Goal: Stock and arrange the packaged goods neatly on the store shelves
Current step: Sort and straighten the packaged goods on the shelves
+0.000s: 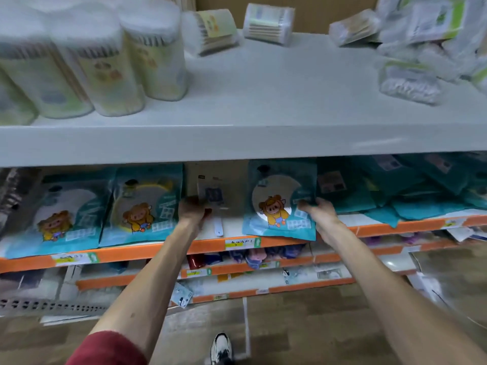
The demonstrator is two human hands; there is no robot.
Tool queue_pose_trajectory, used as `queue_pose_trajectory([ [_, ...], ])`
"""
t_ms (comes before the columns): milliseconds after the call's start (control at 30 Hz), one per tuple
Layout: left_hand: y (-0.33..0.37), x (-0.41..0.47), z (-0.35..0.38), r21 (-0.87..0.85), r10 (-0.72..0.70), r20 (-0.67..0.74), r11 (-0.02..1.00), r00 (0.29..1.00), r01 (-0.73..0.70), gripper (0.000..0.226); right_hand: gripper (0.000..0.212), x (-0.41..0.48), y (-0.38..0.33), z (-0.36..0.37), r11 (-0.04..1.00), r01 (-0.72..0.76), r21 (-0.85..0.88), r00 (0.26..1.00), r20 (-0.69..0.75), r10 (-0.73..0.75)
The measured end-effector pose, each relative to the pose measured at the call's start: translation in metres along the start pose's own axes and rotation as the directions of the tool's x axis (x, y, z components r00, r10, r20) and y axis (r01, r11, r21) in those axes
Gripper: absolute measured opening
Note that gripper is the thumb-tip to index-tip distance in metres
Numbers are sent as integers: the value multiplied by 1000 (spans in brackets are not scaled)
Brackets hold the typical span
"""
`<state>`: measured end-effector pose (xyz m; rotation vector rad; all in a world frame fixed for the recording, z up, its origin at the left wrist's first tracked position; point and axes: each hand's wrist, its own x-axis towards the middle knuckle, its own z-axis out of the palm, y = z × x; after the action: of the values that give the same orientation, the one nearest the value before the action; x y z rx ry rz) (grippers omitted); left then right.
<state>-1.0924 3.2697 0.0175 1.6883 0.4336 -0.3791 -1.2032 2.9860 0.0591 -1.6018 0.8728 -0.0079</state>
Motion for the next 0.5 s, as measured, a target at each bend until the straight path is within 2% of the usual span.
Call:
queue_pose_trajectory([
  [100, 1, 7, 4, 45, 29, -30, 999, 999, -27, 3, 16, 3, -3, 1, 1000, -7, -4, 1000, -17, 7],
  [233, -4, 13, 1, 346, 166, -35, 927, 985, -144, 21, 12, 3, -6, 5, 1000, -17, 27, 999, -33, 17],
  [300, -5, 14, -1, 439, 212, -27, 880, 977, -179, 27, 12, 3, -5, 7, 999, -17, 31, 999, -29, 18],
  [500, 2, 0, -6, 570, 302, 36, 777, 953, -268, 29, 20, -7, -9, 9, 998, -22, 63, 999, -29, 24],
])
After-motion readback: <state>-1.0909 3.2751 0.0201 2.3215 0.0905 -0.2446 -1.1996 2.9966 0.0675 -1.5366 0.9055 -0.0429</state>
